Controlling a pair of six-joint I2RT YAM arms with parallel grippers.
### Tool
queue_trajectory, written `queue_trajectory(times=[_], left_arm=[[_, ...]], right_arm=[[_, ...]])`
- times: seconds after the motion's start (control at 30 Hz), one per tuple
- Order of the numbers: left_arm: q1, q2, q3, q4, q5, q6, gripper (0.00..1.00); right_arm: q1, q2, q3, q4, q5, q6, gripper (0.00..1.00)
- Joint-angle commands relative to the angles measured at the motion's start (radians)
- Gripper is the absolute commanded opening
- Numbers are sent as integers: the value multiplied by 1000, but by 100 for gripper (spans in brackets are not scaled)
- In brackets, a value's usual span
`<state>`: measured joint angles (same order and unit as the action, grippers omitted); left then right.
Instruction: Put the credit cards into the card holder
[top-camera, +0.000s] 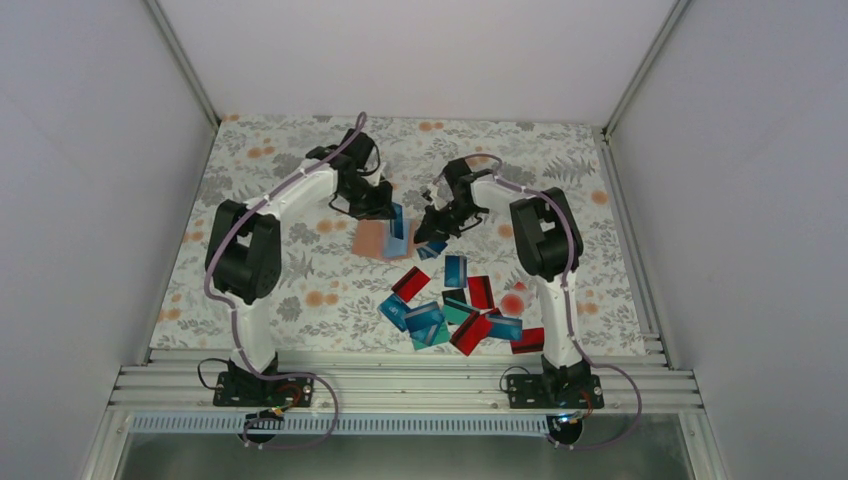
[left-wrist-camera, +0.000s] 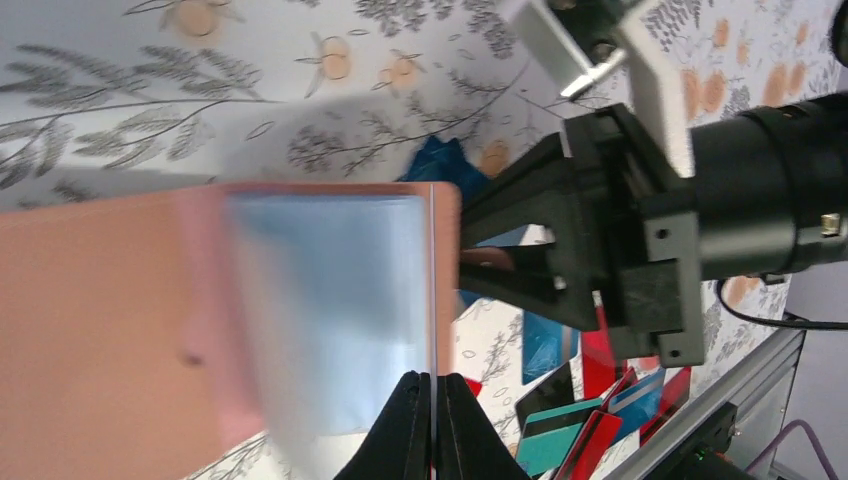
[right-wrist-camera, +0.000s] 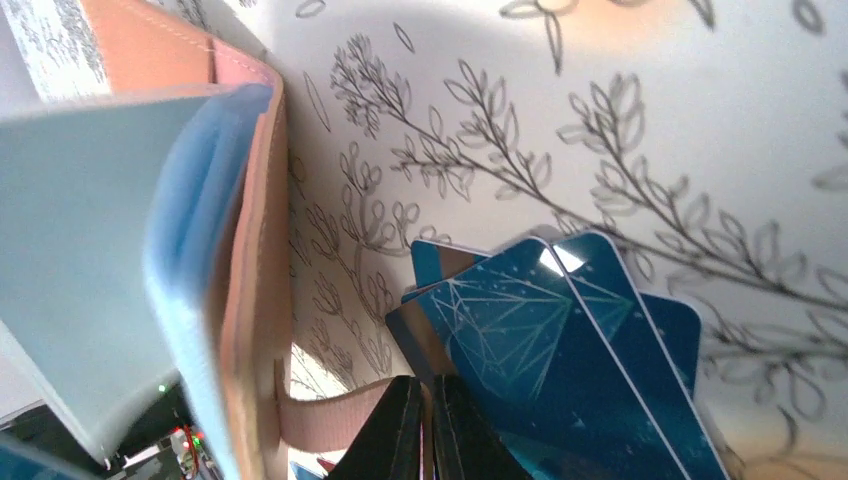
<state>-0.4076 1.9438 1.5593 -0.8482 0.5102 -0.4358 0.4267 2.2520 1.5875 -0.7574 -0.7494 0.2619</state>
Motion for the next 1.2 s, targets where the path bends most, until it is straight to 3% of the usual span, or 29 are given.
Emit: queue_trajectory(times=[0.0, 0.33, 0.57, 0.83, 1.17], left_arm=[[-32, 58, 67, -4, 17, 23, 2], [-40, 44, 244, -170, -220, 19, 2], [-37, 54, 144, -159, -281, 43, 2], [-7, 8, -15, -60, -264, 13, 2], [40, -40, -91, 7, -240, 31, 2]], right_arm=[[17, 104, 16, -10, 105, 10, 4], [15, 77, -29, -10, 130, -11, 4], [14, 84, -25, -11, 136, -18, 4], [15, 94, -32, -10, 145, -17, 4], [15, 123, -31, -13, 166, -18, 4]])
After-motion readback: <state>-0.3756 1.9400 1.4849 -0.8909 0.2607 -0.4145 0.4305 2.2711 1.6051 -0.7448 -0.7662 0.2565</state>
